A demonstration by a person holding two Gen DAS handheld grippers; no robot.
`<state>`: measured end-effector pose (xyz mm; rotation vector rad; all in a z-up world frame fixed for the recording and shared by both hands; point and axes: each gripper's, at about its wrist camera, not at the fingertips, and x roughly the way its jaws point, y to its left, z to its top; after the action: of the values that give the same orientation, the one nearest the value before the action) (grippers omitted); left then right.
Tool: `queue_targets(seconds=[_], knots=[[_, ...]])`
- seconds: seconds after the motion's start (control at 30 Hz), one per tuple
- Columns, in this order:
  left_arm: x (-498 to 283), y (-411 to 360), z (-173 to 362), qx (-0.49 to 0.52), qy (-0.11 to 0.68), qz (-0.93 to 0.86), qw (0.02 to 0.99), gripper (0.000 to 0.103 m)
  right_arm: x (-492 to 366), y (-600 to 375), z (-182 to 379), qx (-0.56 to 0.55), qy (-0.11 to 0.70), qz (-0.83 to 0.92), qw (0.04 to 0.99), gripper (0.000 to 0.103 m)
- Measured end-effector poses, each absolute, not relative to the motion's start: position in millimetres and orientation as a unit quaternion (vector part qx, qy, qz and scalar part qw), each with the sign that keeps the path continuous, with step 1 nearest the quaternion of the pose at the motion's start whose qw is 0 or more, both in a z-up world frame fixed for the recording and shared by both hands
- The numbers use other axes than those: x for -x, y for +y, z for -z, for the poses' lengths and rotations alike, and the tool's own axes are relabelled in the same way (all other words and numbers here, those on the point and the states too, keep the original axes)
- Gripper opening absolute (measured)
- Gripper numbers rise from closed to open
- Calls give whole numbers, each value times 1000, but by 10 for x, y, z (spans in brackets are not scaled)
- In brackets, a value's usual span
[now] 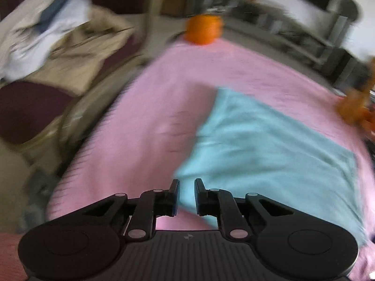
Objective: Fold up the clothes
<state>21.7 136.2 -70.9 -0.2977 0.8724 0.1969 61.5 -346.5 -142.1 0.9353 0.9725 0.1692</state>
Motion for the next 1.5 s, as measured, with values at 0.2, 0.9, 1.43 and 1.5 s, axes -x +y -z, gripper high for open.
queue_targets(seconds=[0.2, 0.9, 1.43, 1.5], knots=[[-471, 716, 983, 71, 451, 24, 889, 14, -911, -2841, 1530, -409, 482, -179, 754, 18], [-229, 721, 839, 70, 457, 20, 886, 29, -477, -3234, 1523, -423, 474, -121, 762, 37], [-309, 673, 928, 71, 471, 19, 879, 29, -580, -3025, 1924, -531, 471, -94, 698, 36], [-310, 666, 929, 70, 471, 19, 879, 29, -600, -2987, 1954, -542, 469, -99, 690, 36]])
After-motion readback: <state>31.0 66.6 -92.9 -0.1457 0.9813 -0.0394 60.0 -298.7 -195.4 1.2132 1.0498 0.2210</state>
